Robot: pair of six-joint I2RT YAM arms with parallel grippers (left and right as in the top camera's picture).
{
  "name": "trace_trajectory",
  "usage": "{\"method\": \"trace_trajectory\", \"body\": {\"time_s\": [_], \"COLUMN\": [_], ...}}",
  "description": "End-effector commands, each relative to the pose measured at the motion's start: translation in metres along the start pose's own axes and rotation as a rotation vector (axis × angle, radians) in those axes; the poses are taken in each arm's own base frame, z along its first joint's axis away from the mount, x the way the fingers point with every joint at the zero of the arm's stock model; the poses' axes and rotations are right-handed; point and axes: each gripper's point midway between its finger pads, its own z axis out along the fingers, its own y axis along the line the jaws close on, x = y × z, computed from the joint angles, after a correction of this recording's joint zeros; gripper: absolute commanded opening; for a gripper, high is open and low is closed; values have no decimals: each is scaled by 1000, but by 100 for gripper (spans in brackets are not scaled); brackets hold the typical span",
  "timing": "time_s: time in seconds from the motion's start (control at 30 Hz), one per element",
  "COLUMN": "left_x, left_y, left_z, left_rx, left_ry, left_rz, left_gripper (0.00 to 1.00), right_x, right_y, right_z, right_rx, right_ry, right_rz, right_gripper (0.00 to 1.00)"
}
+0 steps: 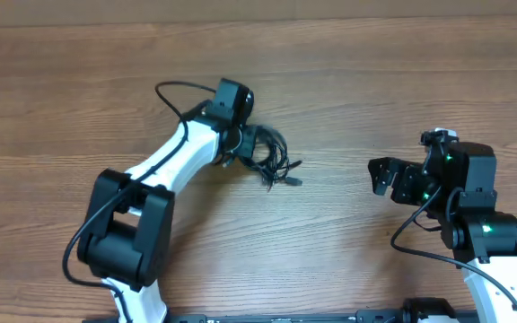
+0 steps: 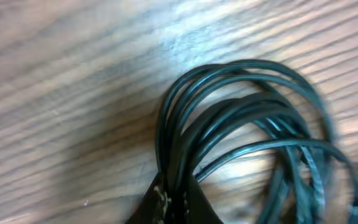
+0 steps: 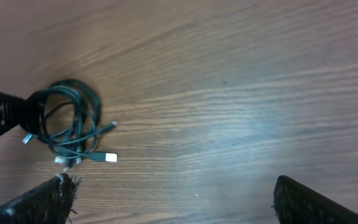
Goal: Untangle cables
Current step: 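Grasp the black cable bundle with the left gripper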
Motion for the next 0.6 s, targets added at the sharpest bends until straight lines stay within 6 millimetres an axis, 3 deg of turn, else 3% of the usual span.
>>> {"method": "trace_trajectory", "body": {"time_s": [0.0, 0.2, 0.57], "left_x": [-48, -31, -10], "left_y": [-28, -55, -59], "left_z": [-69, -105, -111], "left_rx": [113, 269, 296], "left_ry": [-148, -89, -7], "left_rz": [16, 25, 12], "left_gripper": [4, 4, 4], "right_x": [-16, -30, -38], "right_y": [25, 40, 84], "right_z": [-8, -8, 3], "right_rx": [-115, -170, -134], "right_ry": [-45, -100, 88], "right_rz": [-20, -60, -201], "right_gripper": [98, 96, 97]}}
